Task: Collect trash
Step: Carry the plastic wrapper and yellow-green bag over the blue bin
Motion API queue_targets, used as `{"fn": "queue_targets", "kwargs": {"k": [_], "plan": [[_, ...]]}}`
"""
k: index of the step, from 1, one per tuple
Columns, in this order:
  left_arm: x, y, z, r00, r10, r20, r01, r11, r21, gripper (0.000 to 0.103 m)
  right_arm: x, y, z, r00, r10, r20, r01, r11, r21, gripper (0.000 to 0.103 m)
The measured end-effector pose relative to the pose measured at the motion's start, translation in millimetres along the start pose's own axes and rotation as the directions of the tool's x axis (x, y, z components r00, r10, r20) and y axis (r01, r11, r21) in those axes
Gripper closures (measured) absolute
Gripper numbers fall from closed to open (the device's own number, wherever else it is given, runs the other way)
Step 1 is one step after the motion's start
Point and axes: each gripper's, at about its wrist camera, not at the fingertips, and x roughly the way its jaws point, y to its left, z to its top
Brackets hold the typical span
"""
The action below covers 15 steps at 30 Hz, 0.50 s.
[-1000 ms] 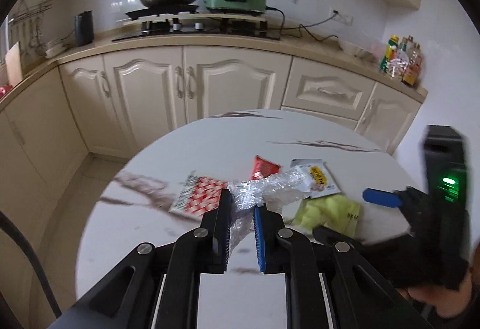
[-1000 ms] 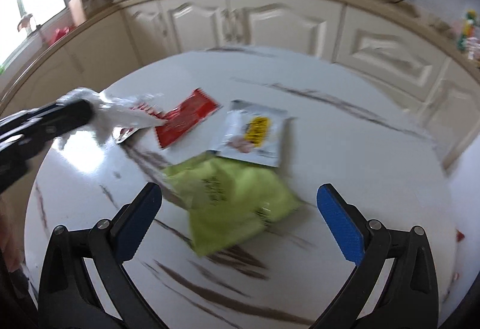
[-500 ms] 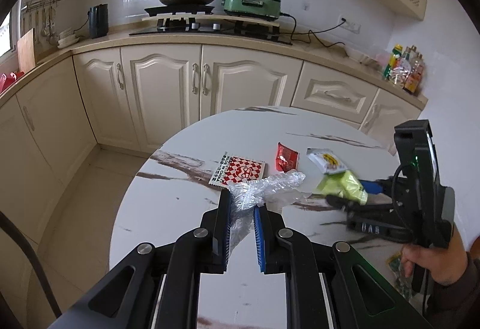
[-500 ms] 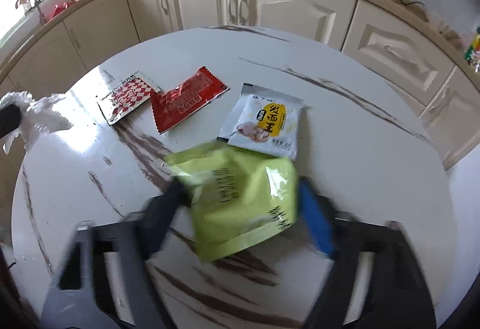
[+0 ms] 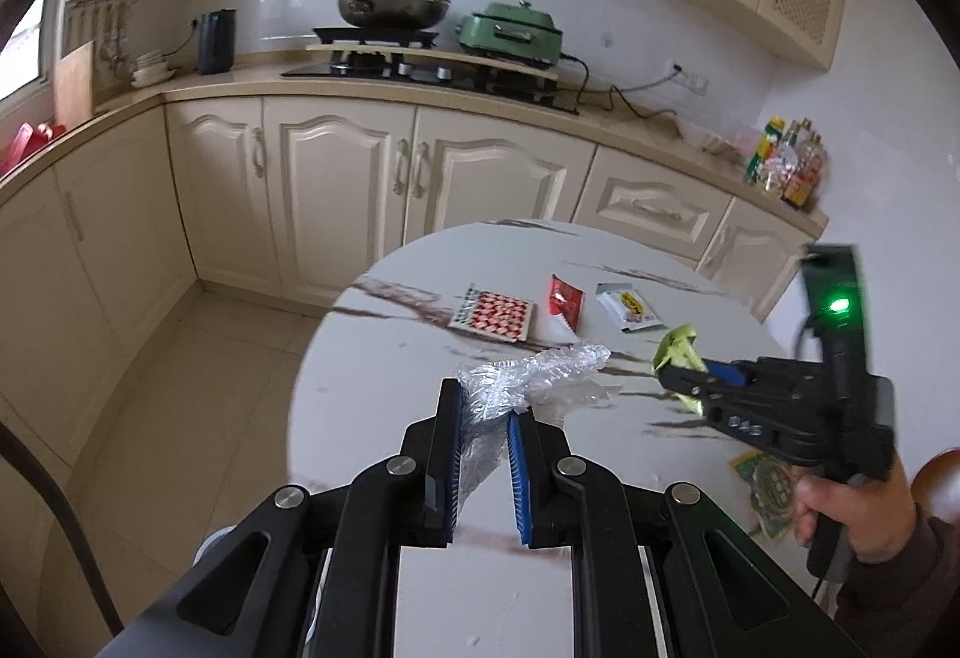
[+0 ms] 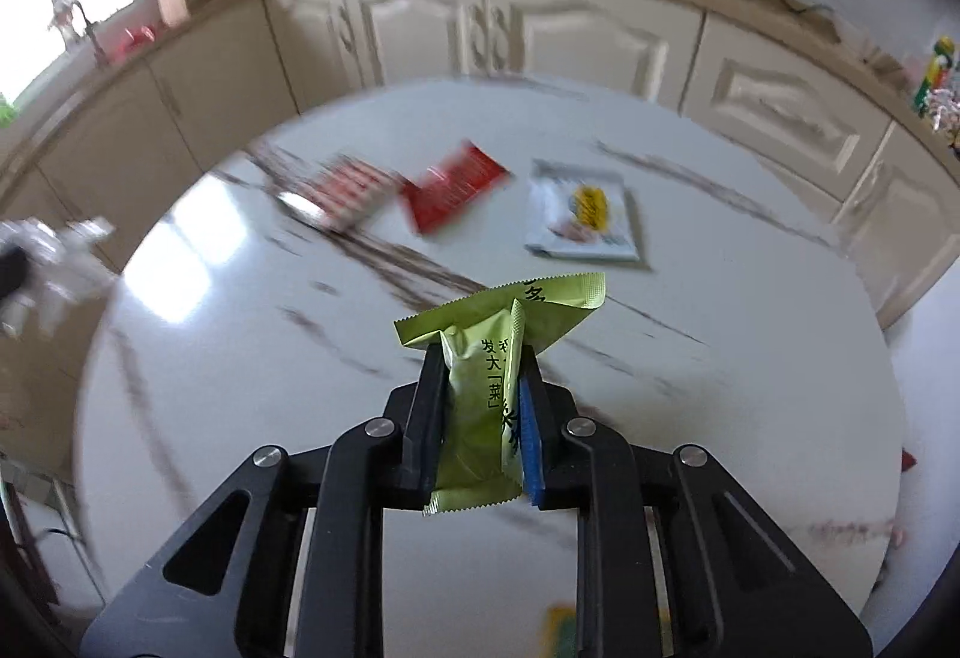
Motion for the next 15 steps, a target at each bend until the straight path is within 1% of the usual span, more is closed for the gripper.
{"fn": "queue_targets", "kwargs": {"k": [3,5,7,9,12,14,15], "plan": [[-32.5,21.4,-12.1,1.000,0.019,0.025,-0.018,0.999,-0.035,0.092,-33.1,38.6,2.8,0.997,0.040,0.069,-0.037,0.998,-0.047,0.082],[-51.3,34.3,-19.4,0.998,0.041,0.040,-0.039,0.998,-0.052,0.092,-53.4,73.7,5.3,0.990,0.074,0.117,-0.063,0.994,-0.092,0.082],[-74.3,51.0,-31.5,0.995,0.083,0.060,-0.079,0.994,-0.070,0.092,-65.4,110.4,7.1,0.983,0.115,0.146,-0.095,0.986,-0.139,0.082],[-92.9,68.6,-46.4,0.988,0.139,0.068,-0.133,0.987,-0.085,0.092,-70.7,149.1,8.7,0.973,0.155,0.170,-0.123,0.976,-0.182,0.082],[-114.4,99.3,-65.8,0.972,0.227,0.060,-0.218,0.969,-0.119,0.092,-65.4,210.8,7.4,0.959,0.228,0.166,-0.182,0.950,-0.253,0.082],[-124.0,120.6,-77.7,0.964,0.261,0.045,-0.253,0.957,-0.144,0.092,-54.7,248.9,4.0,0.953,0.271,0.139,-0.222,0.930,-0.292,0.082],[-129.4,135.5,-86.7,0.956,0.290,0.032,-0.282,0.946,-0.160,0.092,-47.6,265.4,1.8,0.949,0.290,0.124,-0.240,0.920,-0.311,0.082]]}}
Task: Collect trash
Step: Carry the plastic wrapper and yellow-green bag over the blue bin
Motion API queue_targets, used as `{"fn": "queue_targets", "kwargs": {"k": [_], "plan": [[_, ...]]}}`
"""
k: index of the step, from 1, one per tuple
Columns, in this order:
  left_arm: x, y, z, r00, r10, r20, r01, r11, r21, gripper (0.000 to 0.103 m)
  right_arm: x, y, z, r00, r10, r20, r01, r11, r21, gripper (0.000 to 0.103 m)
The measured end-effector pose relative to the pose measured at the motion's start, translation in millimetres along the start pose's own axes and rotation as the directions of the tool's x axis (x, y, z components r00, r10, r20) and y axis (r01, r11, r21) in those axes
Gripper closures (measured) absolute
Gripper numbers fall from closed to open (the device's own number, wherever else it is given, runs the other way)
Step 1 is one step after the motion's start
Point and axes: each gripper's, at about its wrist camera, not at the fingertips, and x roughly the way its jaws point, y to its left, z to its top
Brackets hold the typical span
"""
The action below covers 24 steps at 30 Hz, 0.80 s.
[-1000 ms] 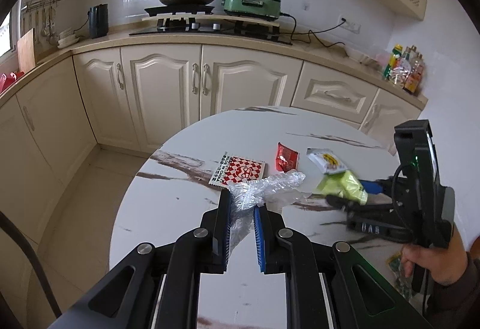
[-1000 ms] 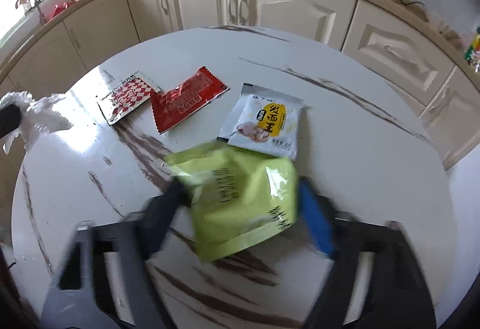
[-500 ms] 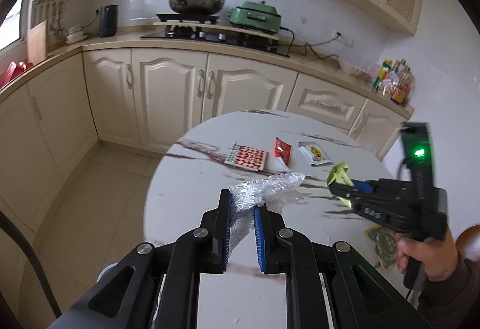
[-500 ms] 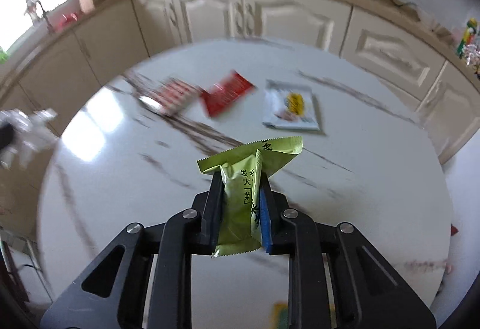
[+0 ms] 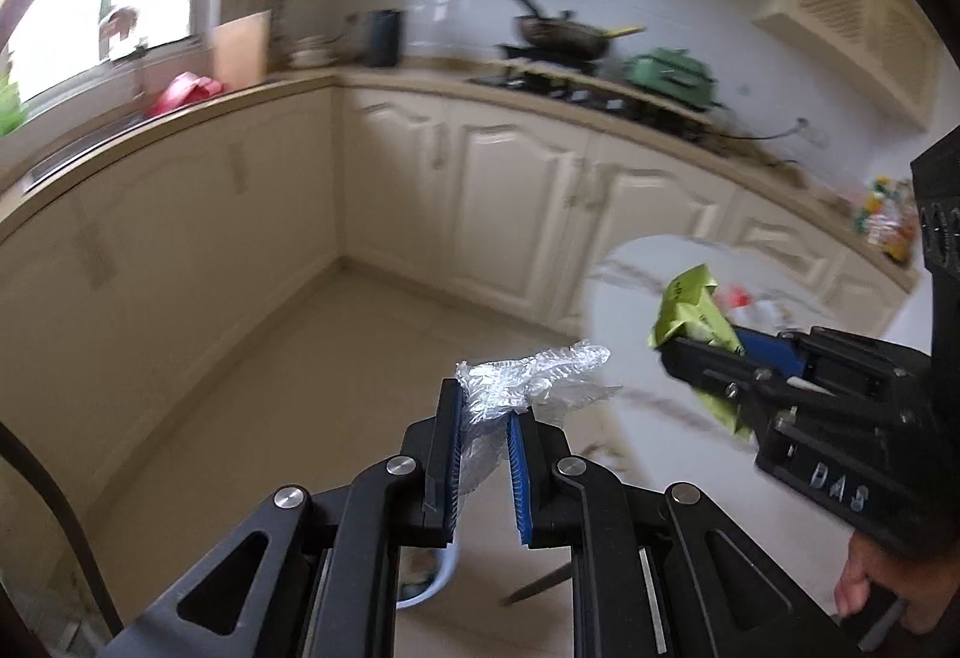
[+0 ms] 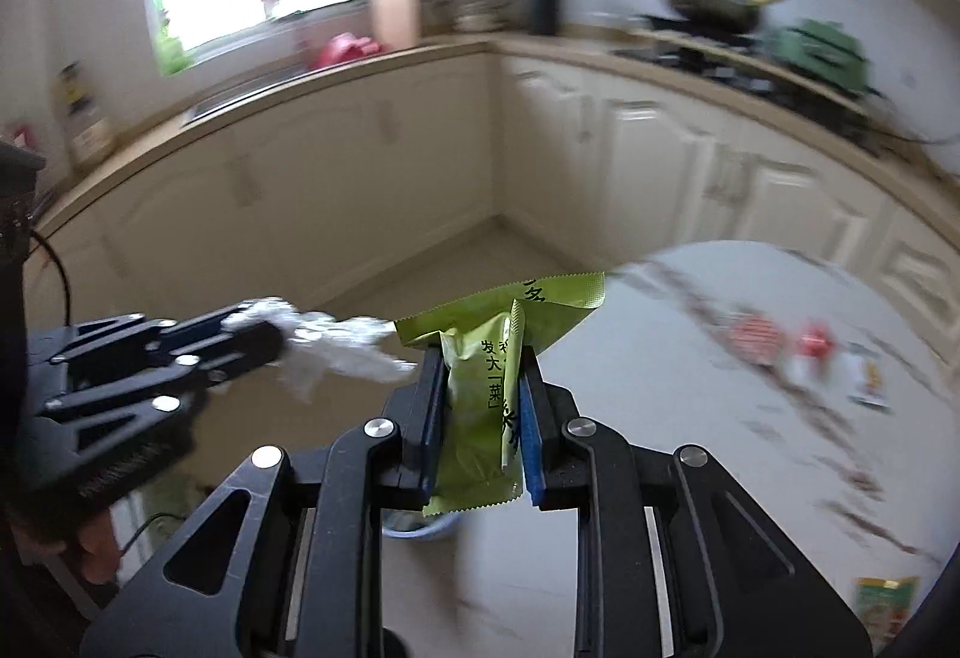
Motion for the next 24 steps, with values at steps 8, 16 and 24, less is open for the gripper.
{"fn": "queue_targets", "kwargs": {"k": [8,16,24], "plan": [[35.7,93.2,-54.7,0.977,0.134,-0.165,-0.152,0.983,-0.104,0.092,117.4,93.8,-21.6,0.980,0.108,-0.167,-0.124,0.989,-0.086,0.082],[135.9,143.6,-122.9,0.905,0.038,-0.424,-0.138,0.968,-0.208,0.092,251.4,100.1,-80.9,0.910,0.112,-0.398,-0.131,0.991,-0.019,0.082],[217.0,178.5,-170.0,0.823,-0.028,-0.567,-0.152,0.952,-0.267,0.092,355.3,74.2,-133.0,0.822,0.150,-0.550,-0.121,0.989,0.089,0.080]]}}
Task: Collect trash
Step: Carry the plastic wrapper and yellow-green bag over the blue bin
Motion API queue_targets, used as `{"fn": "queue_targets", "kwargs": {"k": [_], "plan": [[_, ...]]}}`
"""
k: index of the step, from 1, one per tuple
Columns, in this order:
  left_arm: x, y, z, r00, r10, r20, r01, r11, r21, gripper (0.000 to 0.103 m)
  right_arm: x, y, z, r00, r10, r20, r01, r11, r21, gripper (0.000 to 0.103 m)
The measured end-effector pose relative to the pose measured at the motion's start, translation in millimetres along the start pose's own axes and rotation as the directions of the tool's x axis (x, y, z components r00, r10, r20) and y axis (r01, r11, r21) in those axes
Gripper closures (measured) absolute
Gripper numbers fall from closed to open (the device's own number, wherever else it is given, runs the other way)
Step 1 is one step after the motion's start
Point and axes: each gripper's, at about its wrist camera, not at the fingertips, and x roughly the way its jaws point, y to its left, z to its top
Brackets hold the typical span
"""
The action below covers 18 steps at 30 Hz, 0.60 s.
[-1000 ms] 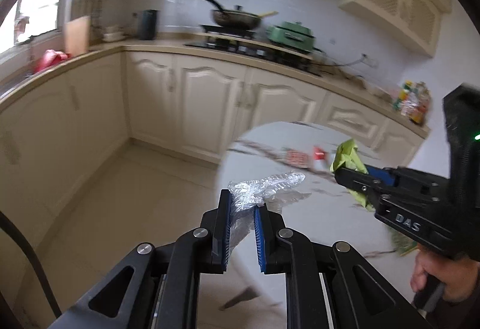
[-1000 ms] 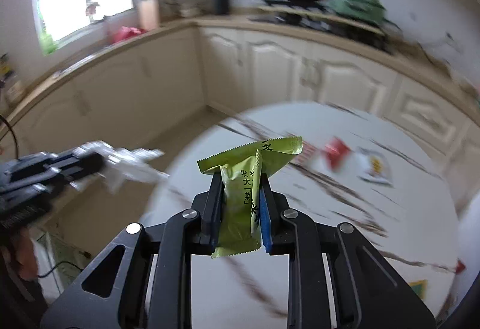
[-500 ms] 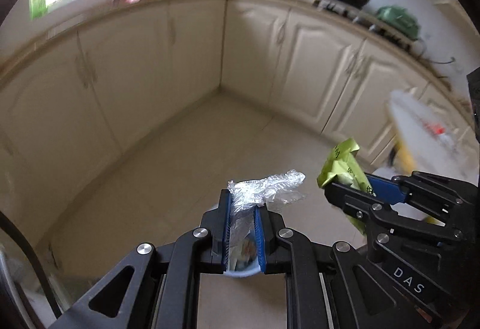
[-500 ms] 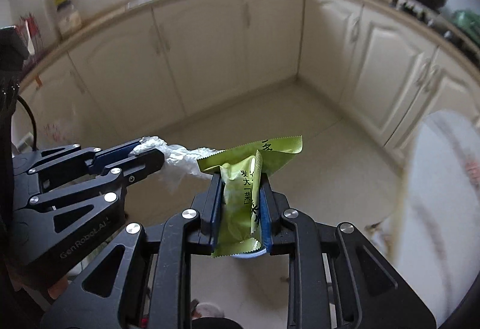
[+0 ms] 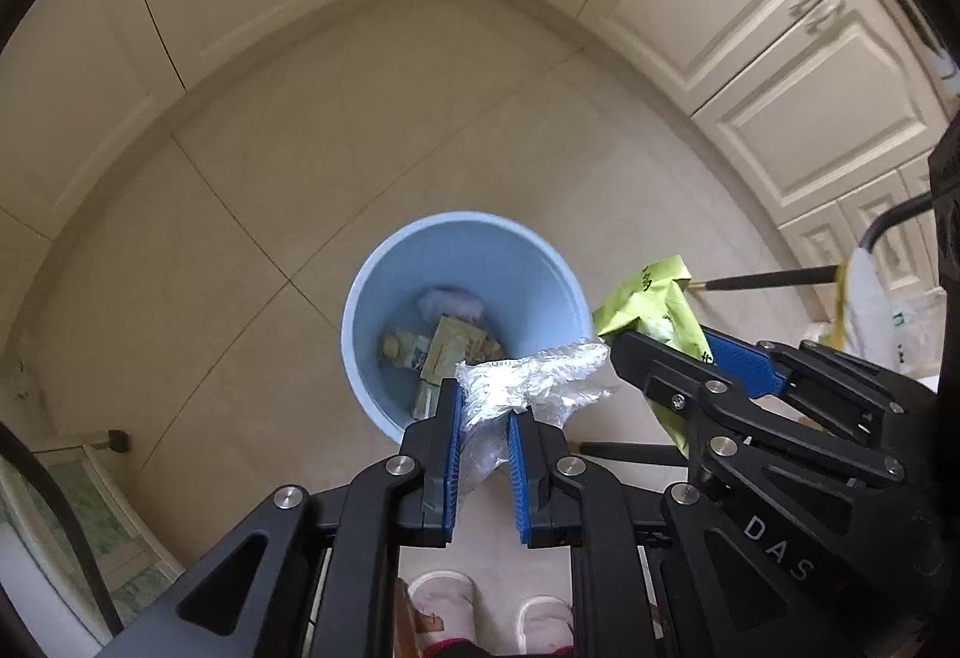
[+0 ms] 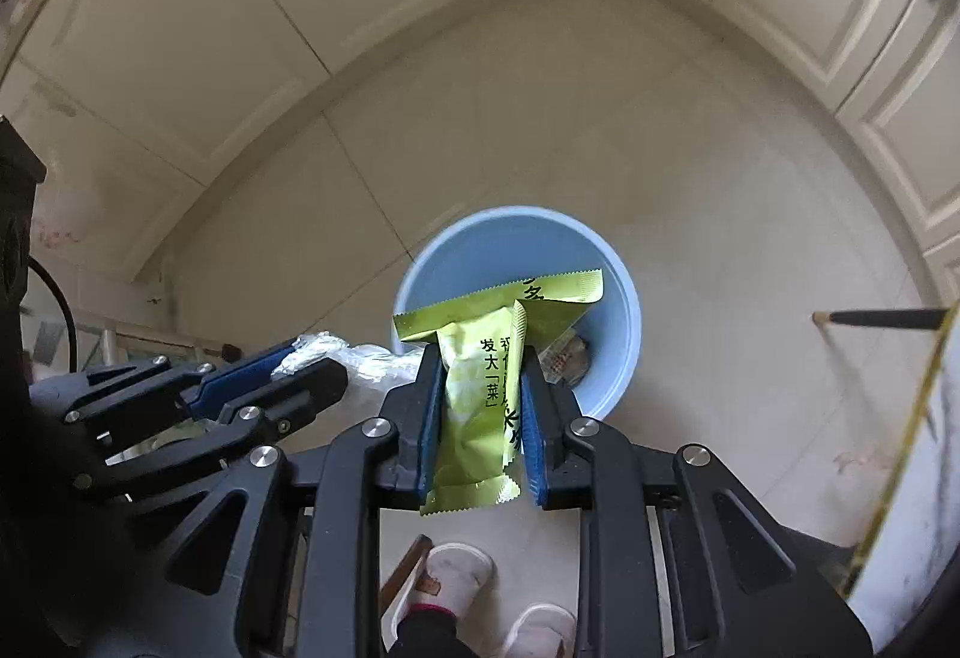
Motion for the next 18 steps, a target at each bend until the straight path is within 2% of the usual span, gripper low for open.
{"fn": "queue_targets", "kwargs": {"k": [5,6,8,11,13,18], "plan": [[27.8,0.7,25.8,0.999,0.032,-0.030,-0.033,0.999,-0.014,0.087,32.5,-23.2,8.7,0.999,0.039,-0.027,-0.038,0.998,0.052,0.075],[30.9,1.2,42.0,0.999,0.033,-0.040,-0.034,0.999,-0.023,0.086,37.4,-27.8,10.5,0.999,0.045,-0.030,-0.044,0.997,0.060,0.074],[36.6,-10.3,55.1,0.998,0.037,-0.056,-0.039,0.998,-0.040,0.077,39.0,-35.6,4.8,0.998,0.052,-0.034,-0.050,0.996,0.072,0.073],[41.2,-26.3,72.1,0.997,0.051,-0.059,-0.055,0.996,-0.063,0.068,42.8,-36.7,3.2,0.997,0.071,-0.026,-0.068,0.994,0.088,0.071],[40.0,-24.3,75.8,0.997,0.045,-0.055,-0.049,0.996,-0.079,0.068,41.5,-40.4,3.8,0.997,0.075,-0.017,-0.073,0.992,0.101,0.067],[25.2,-31.9,75.0,0.998,0.050,-0.038,-0.053,0.994,-0.094,0.066,34.1,-40.1,-1.4,0.995,0.101,-0.006,-0.099,0.986,0.132,0.050]]}}
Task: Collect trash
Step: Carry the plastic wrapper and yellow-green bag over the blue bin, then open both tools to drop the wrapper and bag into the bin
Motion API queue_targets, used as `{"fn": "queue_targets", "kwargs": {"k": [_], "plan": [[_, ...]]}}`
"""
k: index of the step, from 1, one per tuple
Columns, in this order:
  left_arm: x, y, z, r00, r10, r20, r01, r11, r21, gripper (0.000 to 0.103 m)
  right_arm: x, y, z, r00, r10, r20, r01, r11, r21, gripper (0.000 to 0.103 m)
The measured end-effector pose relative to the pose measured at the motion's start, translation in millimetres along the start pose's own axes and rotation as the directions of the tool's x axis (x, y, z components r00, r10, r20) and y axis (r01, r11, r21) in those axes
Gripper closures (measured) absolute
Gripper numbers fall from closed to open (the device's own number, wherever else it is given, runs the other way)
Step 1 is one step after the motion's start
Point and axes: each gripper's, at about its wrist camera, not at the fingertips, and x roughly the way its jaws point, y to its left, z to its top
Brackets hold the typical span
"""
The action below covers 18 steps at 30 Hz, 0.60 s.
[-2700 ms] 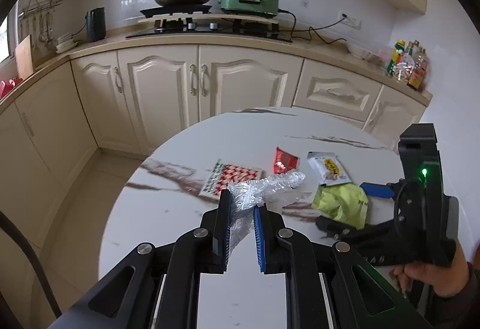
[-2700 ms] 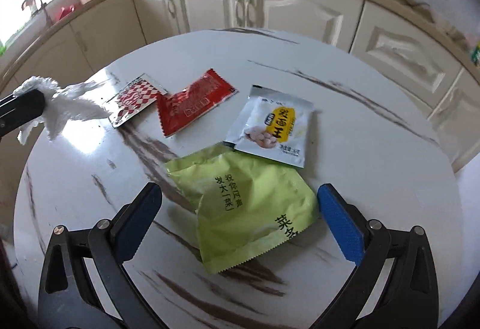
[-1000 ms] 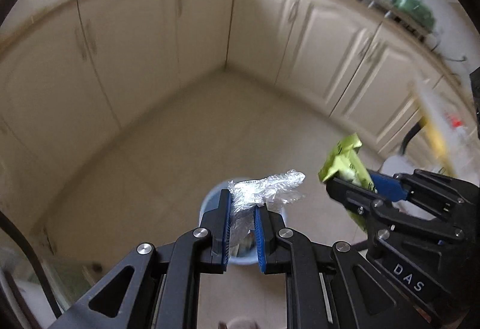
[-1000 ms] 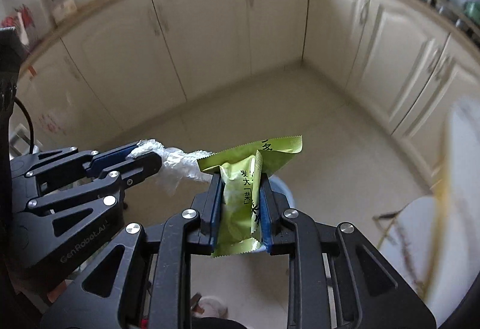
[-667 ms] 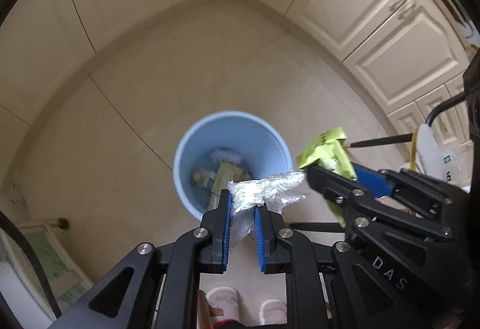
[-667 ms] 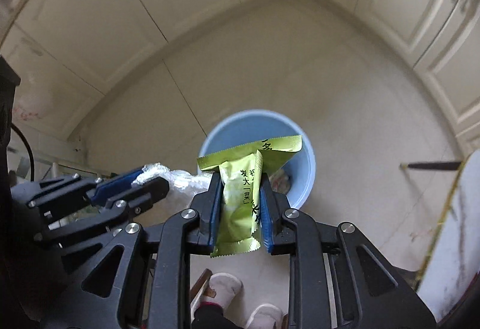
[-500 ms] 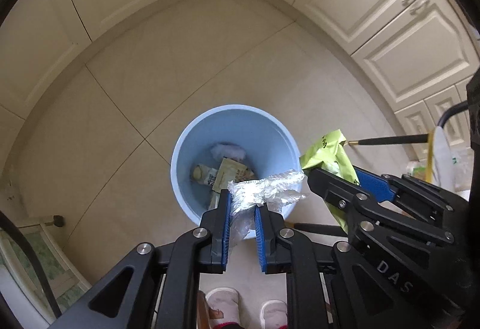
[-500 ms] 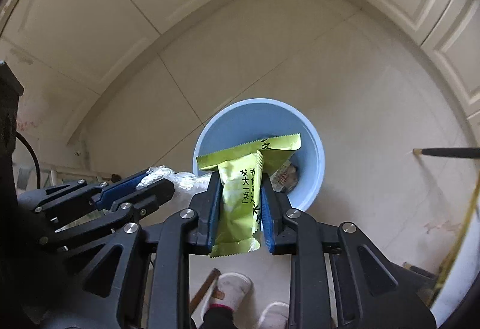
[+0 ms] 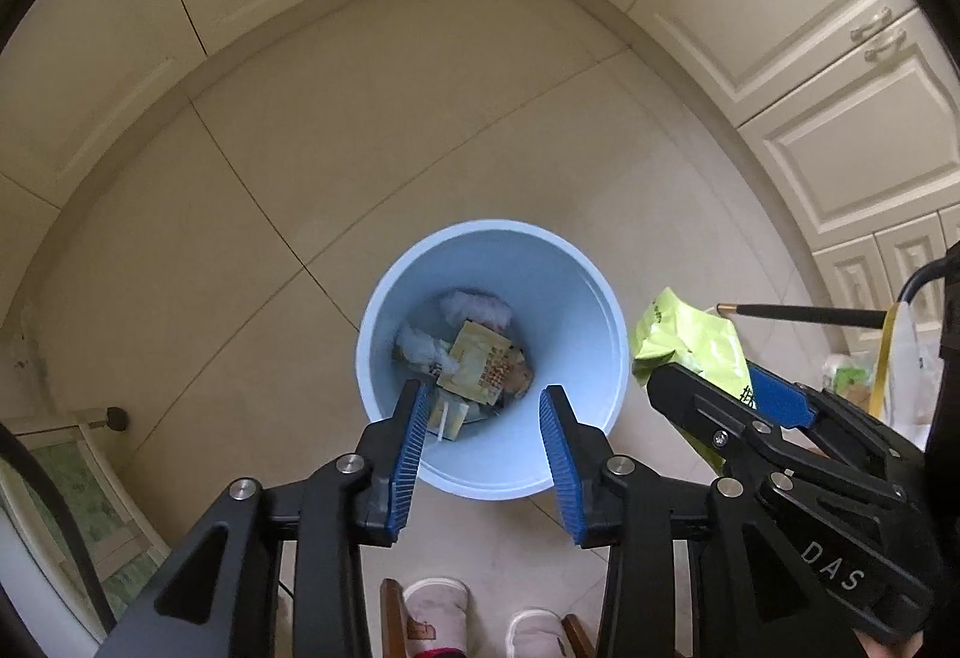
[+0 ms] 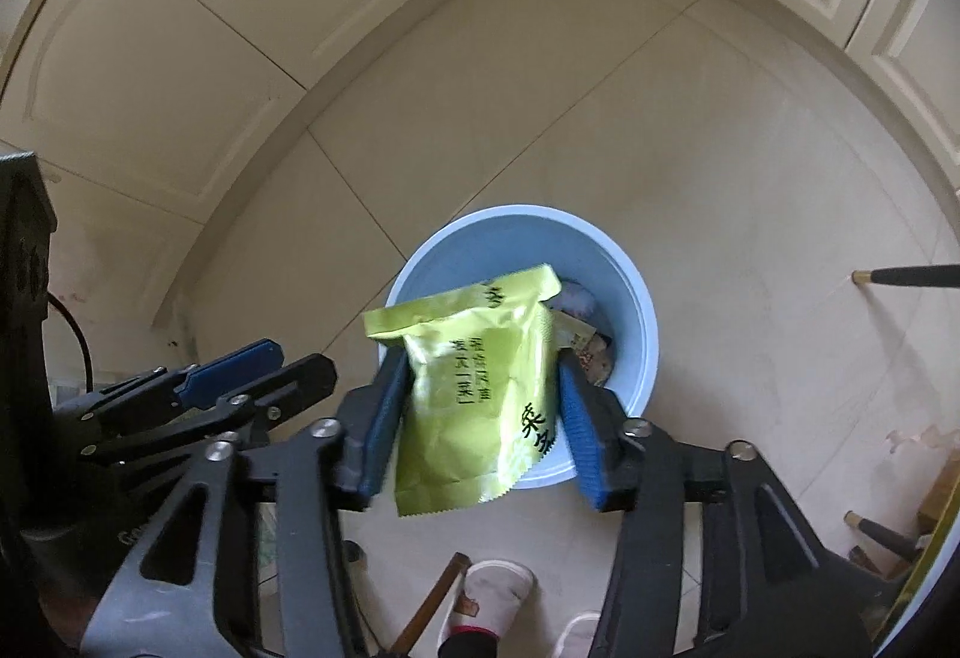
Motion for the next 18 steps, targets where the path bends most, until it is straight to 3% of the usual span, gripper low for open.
{"fn": "queue_targets", "kwargs": {"k": [5,8,18], "plan": [[-24.0,4.2,-17.0,1.000,-0.004,0.023,0.005,1.000,-0.029,0.055,-16.3,6.6,-2.0,0.999,0.022,0.028,-0.022,1.000,-0.001,0.044],[-42.7,10.7,-24.4,0.999,0.017,0.047,-0.015,0.999,-0.035,0.055,-29.5,15.6,-3.5,0.998,0.007,0.058,-0.006,1.000,-0.020,0.031],[-90.7,3.9,-54.5,0.993,0.028,0.115,-0.025,0.999,-0.028,0.055,-63.4,41.6,-10.3,0.992,-0.027,0.123,0.034,0.998,-0.052,0.028]]}}
